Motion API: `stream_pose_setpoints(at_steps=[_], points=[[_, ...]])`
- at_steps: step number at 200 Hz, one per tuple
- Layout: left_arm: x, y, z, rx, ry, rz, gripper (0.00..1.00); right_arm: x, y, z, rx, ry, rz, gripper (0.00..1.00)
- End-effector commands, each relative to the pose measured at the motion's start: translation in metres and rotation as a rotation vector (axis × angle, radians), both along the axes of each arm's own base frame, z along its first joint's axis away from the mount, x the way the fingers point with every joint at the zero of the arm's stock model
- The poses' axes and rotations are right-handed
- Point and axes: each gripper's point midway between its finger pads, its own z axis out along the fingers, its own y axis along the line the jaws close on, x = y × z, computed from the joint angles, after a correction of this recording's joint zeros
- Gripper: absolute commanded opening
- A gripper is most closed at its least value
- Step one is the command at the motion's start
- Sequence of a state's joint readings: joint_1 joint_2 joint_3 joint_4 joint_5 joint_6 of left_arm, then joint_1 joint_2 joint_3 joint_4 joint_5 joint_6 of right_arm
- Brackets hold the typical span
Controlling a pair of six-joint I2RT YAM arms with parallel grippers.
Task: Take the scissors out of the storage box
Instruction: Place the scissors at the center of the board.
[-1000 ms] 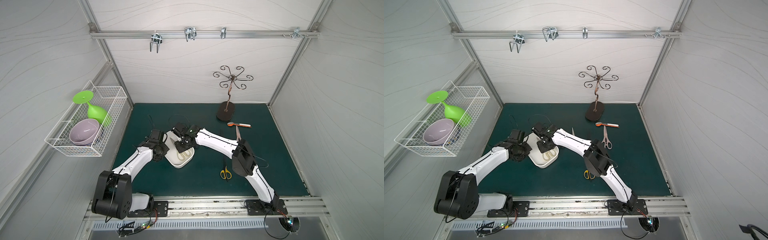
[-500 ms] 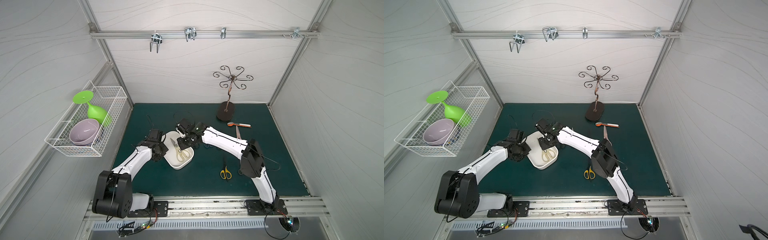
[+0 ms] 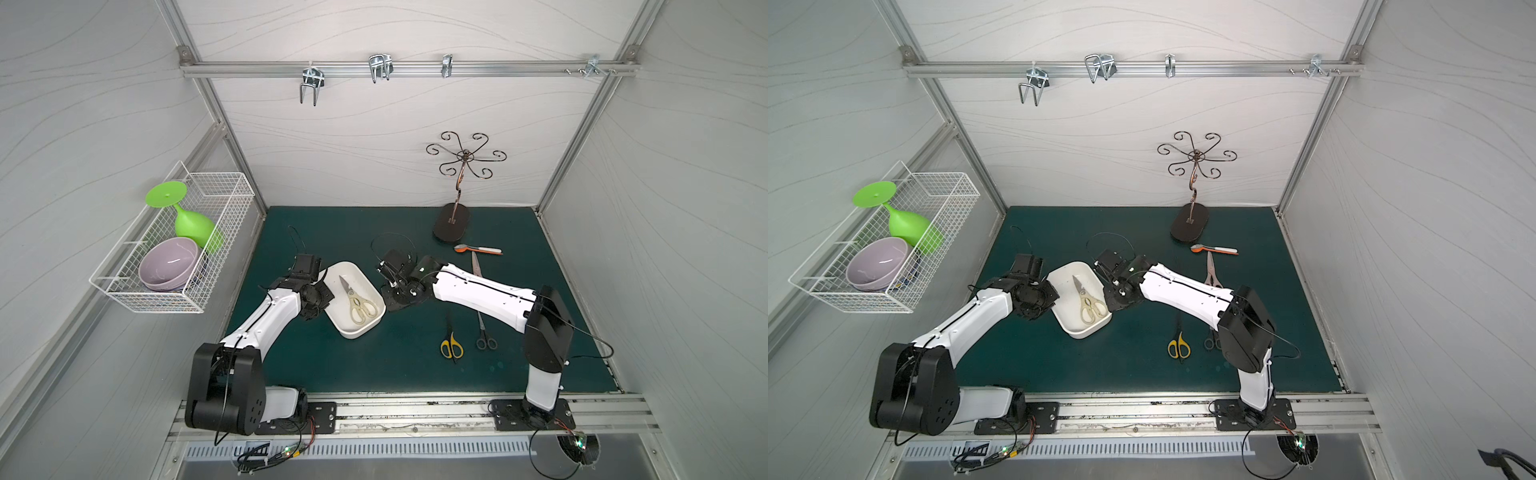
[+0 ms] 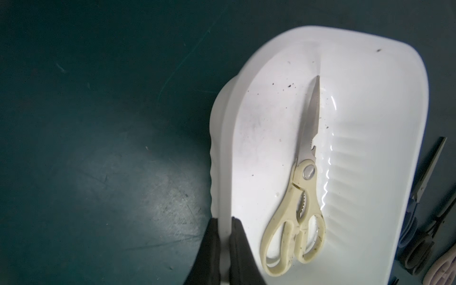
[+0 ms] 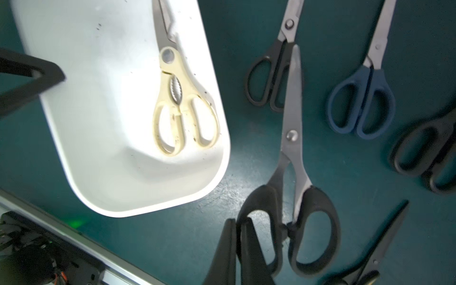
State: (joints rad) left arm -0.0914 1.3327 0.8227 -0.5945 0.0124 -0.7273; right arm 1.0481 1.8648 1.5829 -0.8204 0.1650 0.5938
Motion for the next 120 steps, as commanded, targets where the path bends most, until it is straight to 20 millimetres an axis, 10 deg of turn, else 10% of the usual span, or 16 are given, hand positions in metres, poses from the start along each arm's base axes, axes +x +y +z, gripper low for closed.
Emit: stream_pose_setpoints(at_steps=[1,120], points=[[0.009,0.003,0.011,0.015,-0.025,-0.022,0.00,-0.017,-0.020,-0.004,-0.060,0.008,-0.088,0.00],[0.012,0.003,0.015,-0.007,-0.068,-0.015,0.00,-0.072,-0.055,-0.063,-0.102,0.154,-0.225,0.00]])
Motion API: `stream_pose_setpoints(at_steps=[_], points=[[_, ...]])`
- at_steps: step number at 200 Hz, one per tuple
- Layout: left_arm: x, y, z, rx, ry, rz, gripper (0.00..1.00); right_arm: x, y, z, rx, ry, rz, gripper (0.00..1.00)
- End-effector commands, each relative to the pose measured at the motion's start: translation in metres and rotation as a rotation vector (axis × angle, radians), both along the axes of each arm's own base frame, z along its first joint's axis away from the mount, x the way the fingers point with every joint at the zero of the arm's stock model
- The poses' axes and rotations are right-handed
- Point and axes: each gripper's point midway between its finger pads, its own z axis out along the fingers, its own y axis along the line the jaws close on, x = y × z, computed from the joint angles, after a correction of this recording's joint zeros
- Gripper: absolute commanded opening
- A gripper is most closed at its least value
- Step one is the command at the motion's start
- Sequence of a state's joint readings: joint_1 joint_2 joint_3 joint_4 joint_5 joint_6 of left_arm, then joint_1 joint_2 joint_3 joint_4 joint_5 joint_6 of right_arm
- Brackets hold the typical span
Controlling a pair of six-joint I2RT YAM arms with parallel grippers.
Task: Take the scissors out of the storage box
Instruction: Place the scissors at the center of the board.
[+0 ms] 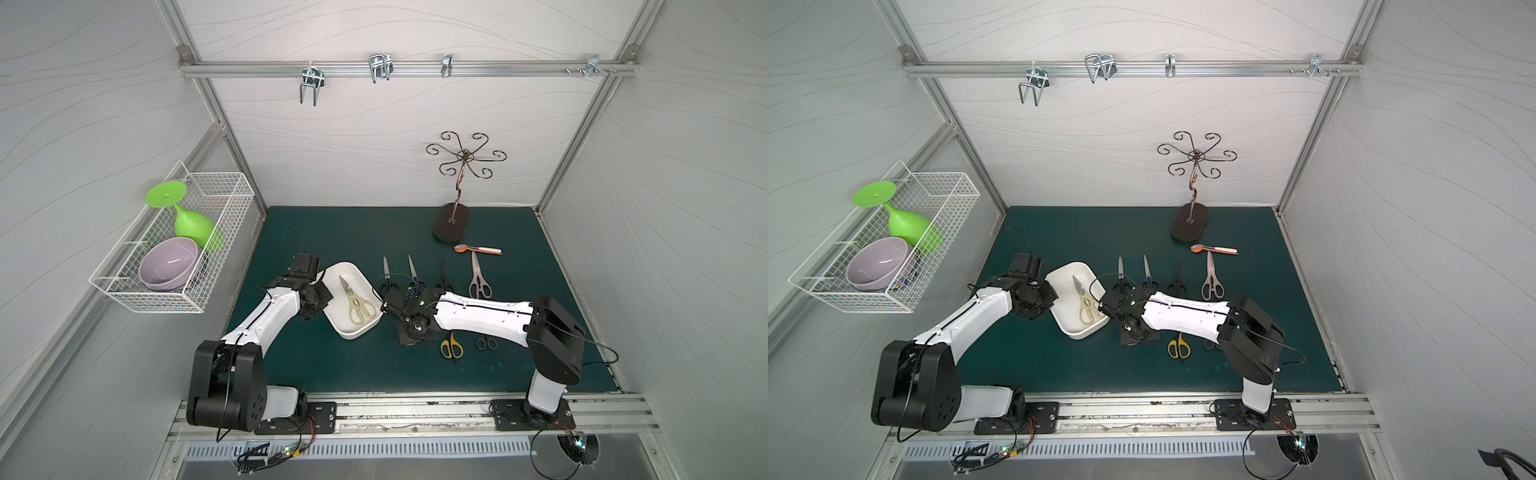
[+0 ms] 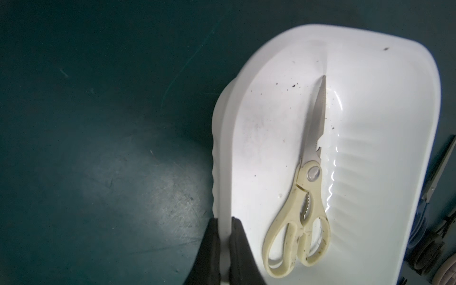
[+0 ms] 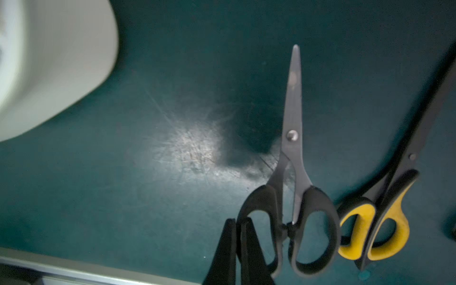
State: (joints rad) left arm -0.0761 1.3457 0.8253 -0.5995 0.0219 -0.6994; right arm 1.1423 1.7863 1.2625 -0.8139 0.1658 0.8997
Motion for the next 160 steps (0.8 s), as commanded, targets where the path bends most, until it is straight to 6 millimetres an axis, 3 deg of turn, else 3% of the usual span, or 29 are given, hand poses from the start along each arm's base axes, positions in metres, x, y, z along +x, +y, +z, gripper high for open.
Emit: stream_pose_setpoints(at_steps=[1,40,98,160], points=[[0.013,0.000,0.018,-0.010,-0.084,0.000,0.00,0.000,0.003,0.007,0.044,-0.019,-0.028,0.00],[0.008,0.000,0.014,-0.013,-0.077,0.008,0.00,-0.004,-0.004,-0.004,0.031,-0.012,-0.027,0.00],[0.005,0.002,0.013,-0.002,-0.067,0.007,0.00,-0.005,0.008,-0.017,0.075,0.032,-0.022,0.00],[0.004,0.003,0.012,0.005,-0.061,0.004,0.00,-0.004,0.000,-0.030,0.035,0.066,-0.059,0.00]])
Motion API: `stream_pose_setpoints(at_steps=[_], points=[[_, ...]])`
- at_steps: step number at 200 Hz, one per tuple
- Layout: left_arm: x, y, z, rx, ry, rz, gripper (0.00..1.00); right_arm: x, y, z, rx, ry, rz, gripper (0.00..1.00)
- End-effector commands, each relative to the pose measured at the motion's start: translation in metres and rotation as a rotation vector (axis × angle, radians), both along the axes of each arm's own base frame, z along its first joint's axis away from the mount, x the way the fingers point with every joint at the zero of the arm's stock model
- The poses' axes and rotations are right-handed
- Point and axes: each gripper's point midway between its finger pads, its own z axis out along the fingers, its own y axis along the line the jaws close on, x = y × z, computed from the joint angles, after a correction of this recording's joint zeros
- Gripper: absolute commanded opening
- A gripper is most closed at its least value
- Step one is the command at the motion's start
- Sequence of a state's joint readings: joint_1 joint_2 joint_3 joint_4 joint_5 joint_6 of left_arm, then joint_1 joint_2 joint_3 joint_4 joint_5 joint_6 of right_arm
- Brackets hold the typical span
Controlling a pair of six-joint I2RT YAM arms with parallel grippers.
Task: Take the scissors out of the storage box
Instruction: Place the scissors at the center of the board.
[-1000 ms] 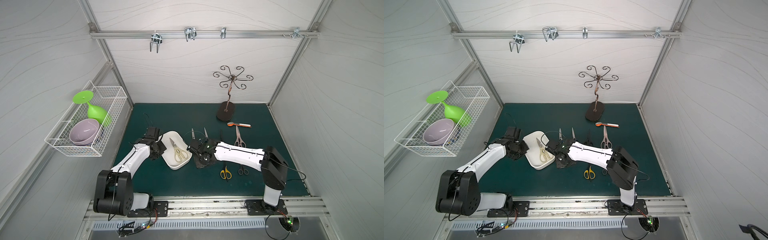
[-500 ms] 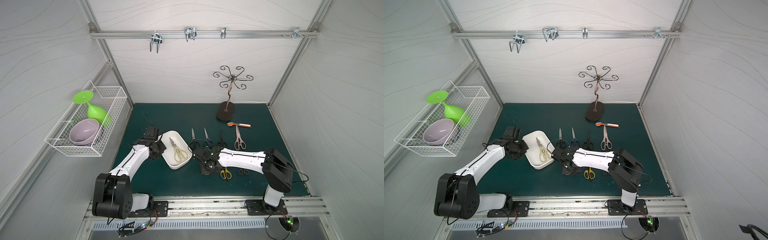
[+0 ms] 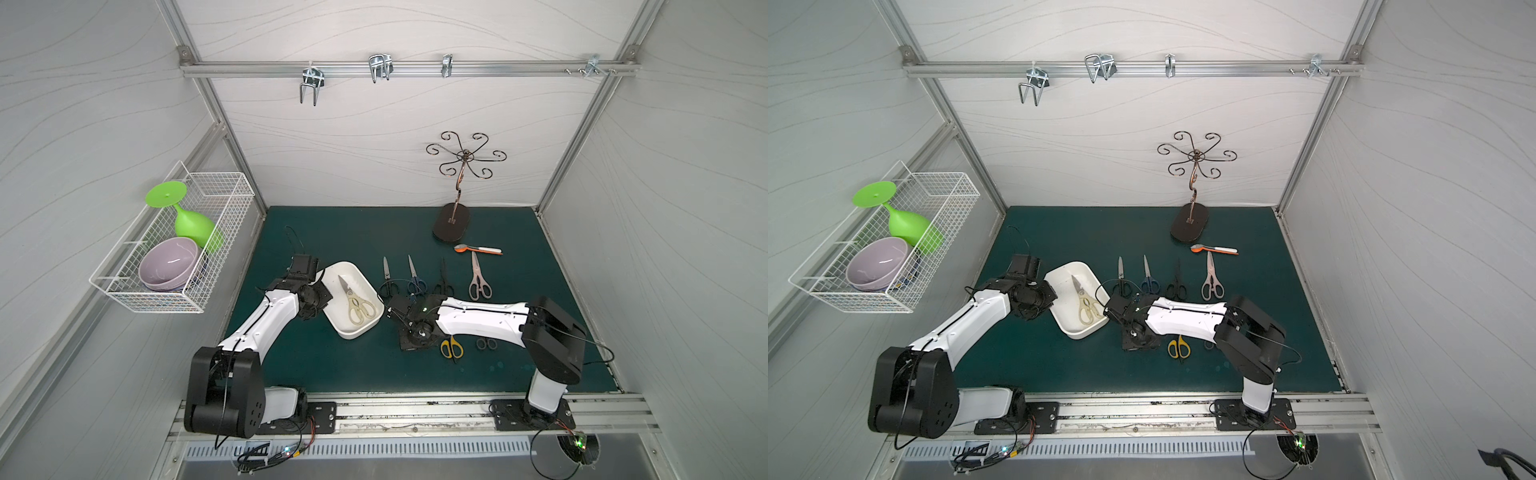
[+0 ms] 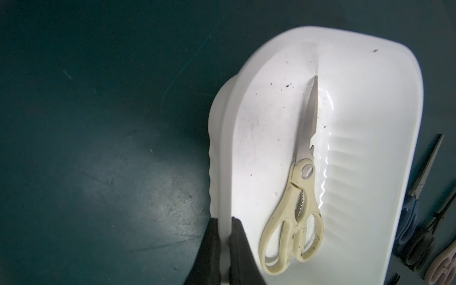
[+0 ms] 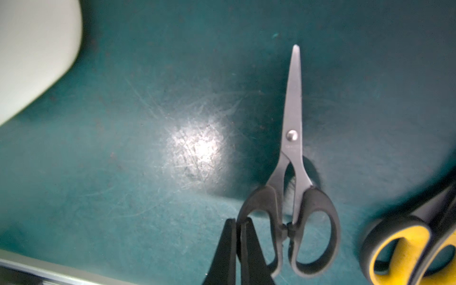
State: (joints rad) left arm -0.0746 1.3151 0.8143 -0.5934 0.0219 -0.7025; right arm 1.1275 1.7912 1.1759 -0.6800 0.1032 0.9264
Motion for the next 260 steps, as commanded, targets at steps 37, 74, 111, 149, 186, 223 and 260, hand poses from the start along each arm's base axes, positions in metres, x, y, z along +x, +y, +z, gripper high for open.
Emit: stream_pose_setpoints(at_steps=[37,74,111,149,186,223,260], points=[[0.002,0.002,0.003,0.005,-0.025,0.002,0.00,-0.001,-0.007,-0.017,-0.049,0.049,-0.030,0.00],[0.002,0.002,0.001,0.005,-0.019,0.003,0.00,-0.001,-0.002,-0.019,-0.047,0.057,-0.012,0.09],[0.000,0.003,0.001,0.011,-0.013,0.002,0.00,0.002,0.000,-0.013,-0.048,0.047,0.003,0.20],[0.000,0.004,0.003,0.022,-0.015,-0.001,0.00,0.004,-0.002,0.005,-0.051,0.004,0.016,0.29],[0.002,0.006,0.004,0.030,-0.018,-0.006,0.00,0.015,0.006,0.047,0.016,-0.079,0.043,0.30],[0.003,0.009,0.010,0.053,-0.033,-0.013,0.00,0.035,0.019,0.092,0.063,-0.183,0.113,0.30],[0.001,0.010,0.014,0.061,-0.051,-0.020,0.00,0.052,0.051,0.111,0.145,-0.253,0.245,0.30]])
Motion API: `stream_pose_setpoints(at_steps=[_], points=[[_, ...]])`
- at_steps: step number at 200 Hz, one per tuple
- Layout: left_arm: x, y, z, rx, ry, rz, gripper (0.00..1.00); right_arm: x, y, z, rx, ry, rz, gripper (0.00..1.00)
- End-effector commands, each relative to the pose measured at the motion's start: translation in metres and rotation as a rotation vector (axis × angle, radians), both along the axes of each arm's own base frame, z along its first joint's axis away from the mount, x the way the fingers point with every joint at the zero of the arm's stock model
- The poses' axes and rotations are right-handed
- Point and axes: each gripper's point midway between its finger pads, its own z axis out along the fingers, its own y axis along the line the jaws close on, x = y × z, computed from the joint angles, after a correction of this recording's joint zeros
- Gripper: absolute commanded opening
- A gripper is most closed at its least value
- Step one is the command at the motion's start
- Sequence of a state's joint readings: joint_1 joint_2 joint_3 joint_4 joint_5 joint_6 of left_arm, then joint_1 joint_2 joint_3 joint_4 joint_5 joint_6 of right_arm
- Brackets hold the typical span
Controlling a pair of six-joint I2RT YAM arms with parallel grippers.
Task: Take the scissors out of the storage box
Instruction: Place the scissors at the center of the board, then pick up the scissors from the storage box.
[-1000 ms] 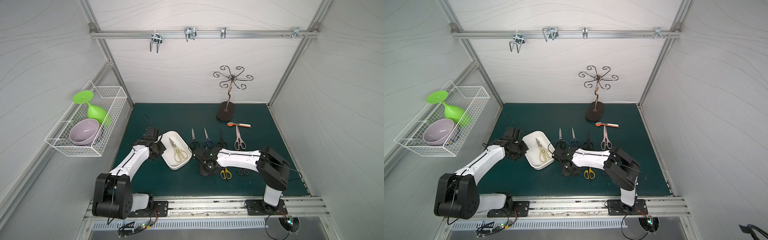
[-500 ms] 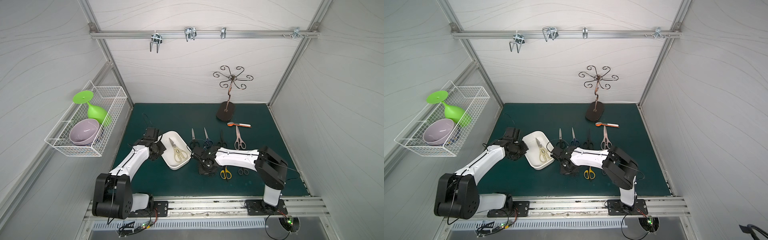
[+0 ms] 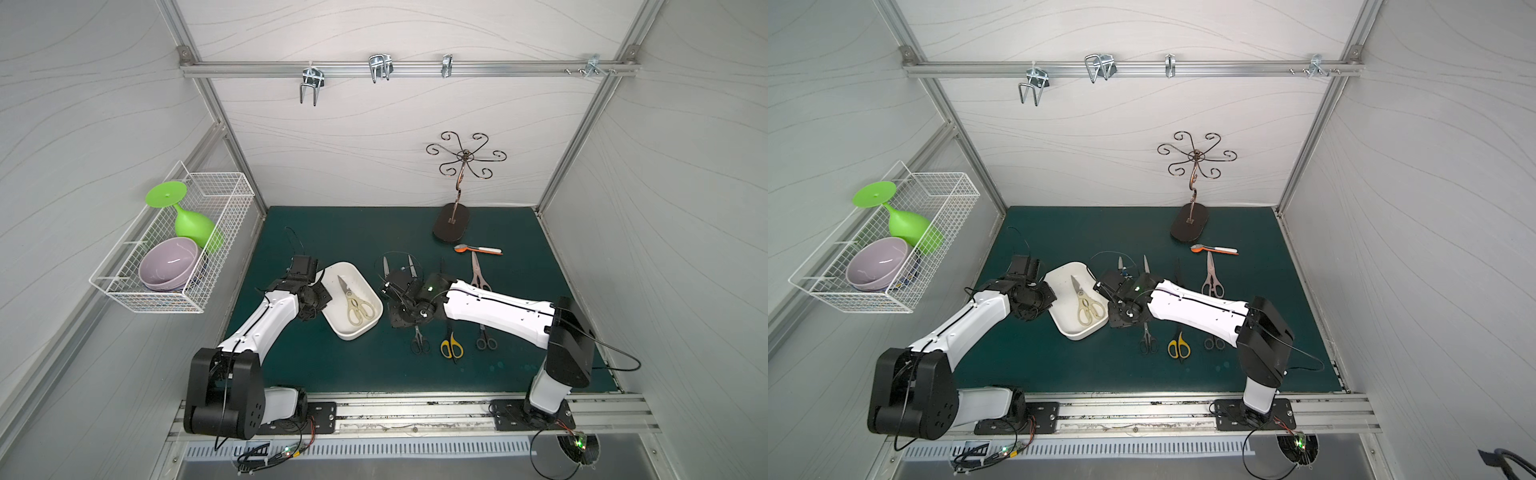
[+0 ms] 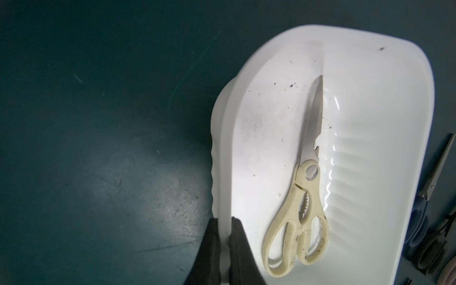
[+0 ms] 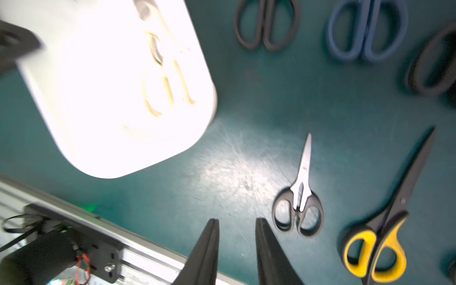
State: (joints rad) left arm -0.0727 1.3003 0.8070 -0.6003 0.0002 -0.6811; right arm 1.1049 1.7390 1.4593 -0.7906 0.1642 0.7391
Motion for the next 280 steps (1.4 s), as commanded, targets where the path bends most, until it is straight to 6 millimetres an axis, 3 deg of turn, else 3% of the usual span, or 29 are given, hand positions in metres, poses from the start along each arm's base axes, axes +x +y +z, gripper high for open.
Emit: stream_pose_setpoints(at_steps=[1,44,72,108,160,196,234,280], points=[[0.004,0.005,0.013,0.033,-0.049,-0.011,0.00,0.011,0.010,0.009,-0.002,-0.066,0.104,0.30],[-0.002,0.005,0.019,0.045,-0.046,-0.047,0.00,0.022,0.067,0.012,0.140,-0.110,0.232,0.30],[-0.002,-0.002,0.017,0.015,-0.040,-0.077,0.00,0.016,0.100,-0.003,0.154,-0.091,0.314,0.30],[0.000,-0.012,0.016,-0.008,-0.047,-0.099,0.00,0.006,0.122,-0.026,0.178,-0.028,0.362,0.30],[0.001,-0.016,0.008,-0.040,-0.032,-0.073,0.00,-0.005,0.143,-0.050,0.168,0.051,0.356,0.33],[0.002,-0.017,0.006,-0.048,-0.022,-0.064,0.00,-0.001,0.136,-0.072,0.071,0.093,0.287,0.33],[0.003,-0.019,0.005,-0.060,-0.018,-0.061,0.00,0.007,0.130,-0.081,0.027,0.084,0.235,0.33],[0.003,-0.020,0.004,-0.070,-0.014,-0.058,0.00,0.006,0.137,-0.091,0.026,0.109,0.233,0.33]])
